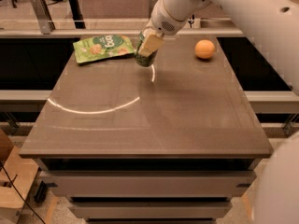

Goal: Move green can near green rice chip bag

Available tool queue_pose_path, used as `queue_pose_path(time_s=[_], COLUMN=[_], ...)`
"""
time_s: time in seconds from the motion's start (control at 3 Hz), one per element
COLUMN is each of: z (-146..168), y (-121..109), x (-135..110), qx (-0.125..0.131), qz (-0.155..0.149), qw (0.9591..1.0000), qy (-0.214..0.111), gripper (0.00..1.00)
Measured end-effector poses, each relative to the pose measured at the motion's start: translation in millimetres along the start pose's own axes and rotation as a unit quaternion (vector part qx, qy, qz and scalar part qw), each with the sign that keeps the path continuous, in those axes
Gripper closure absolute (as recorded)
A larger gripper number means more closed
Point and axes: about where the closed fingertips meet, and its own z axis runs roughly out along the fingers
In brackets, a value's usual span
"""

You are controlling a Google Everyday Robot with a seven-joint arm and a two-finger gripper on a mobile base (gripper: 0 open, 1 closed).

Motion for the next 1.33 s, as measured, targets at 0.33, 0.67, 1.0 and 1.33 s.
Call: queue_pose_path(time_s=[0.33, 0.67, 1.0, 1.33], z=[22.3, 41.0, 57.5, 71.7], y=[-8.9, -16.1, -19.7, -20.6], x=[-8.1, -12.0, -11.9, -10.7], qx=[-0.009, -0.019, -0.032, -0.044], qz=[-0.011, -0.020, -0.021, -0.018], qw=[0.9999, 0.9995, 0.9990, 0.9985], qy=[0.006, 0.014, 0.022, 0.027], gripper=[1.00, 1.00, 0.83, 0.59])
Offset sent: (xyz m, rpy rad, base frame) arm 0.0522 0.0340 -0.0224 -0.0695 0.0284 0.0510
